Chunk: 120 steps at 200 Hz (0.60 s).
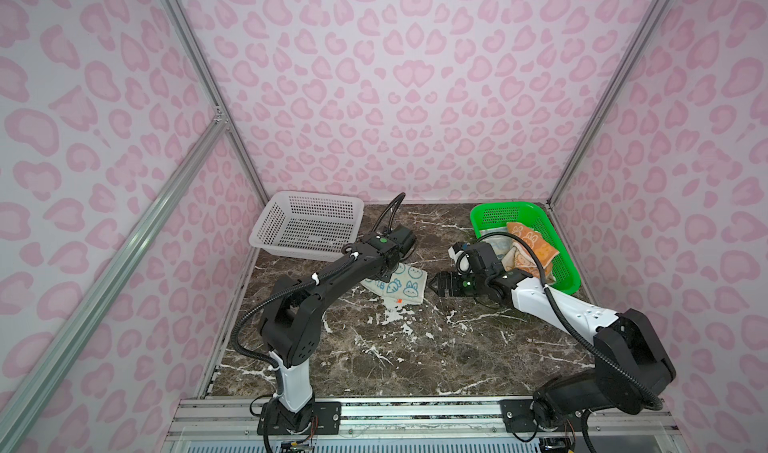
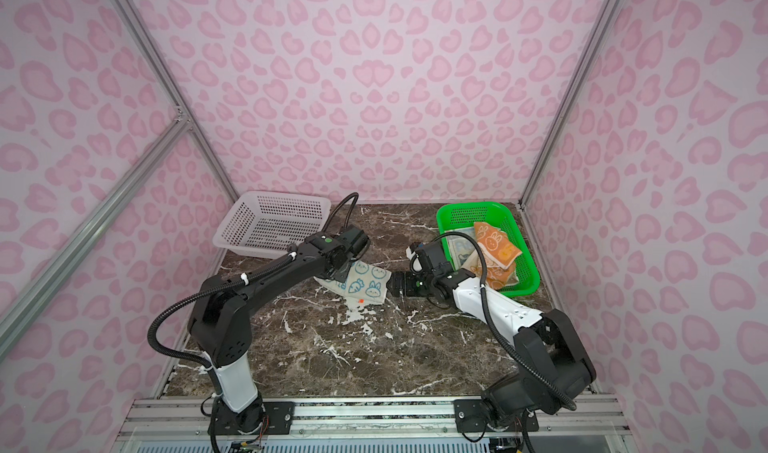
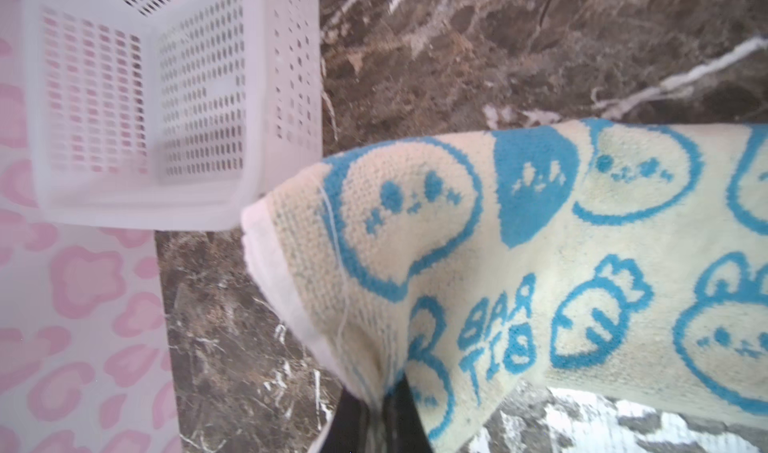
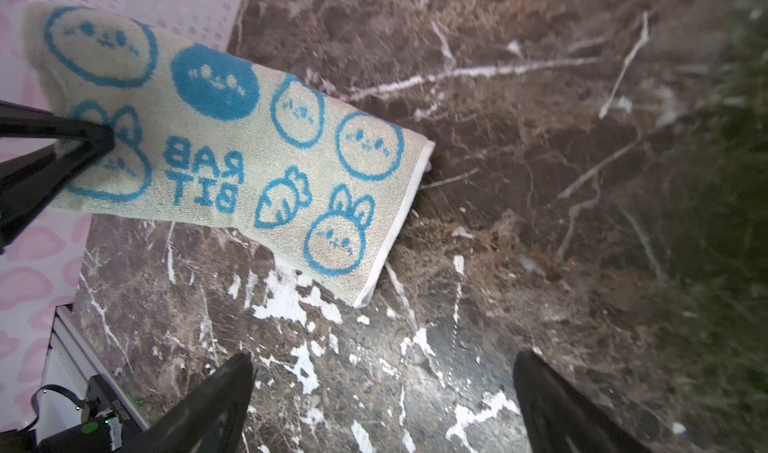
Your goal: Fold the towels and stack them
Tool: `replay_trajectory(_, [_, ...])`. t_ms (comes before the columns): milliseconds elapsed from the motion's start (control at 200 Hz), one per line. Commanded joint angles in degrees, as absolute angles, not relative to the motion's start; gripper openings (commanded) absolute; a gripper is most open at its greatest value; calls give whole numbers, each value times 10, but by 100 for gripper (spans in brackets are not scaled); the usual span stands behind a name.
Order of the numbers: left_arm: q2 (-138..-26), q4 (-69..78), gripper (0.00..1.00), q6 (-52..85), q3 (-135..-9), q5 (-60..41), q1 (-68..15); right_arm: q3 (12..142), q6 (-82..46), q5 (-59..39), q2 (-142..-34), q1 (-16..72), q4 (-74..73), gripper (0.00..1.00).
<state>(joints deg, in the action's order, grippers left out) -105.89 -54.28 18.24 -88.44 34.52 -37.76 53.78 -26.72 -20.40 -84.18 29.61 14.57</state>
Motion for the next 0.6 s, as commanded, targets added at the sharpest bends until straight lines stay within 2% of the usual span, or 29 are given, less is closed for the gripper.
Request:
replay_trajectory(0, [-1051,-545,4,96,-912,397,-367,567,-255,-208,-844,298,144,99])
replay_trajectory(215, [-1033,-467,4,-31,-919,395,-339,622,-254,-198,-870,298,110,99])
replay_trajectory(595, [-1022,-381,4,-192,-974,311,-250,656,-227,-175,-929,341,78,99])
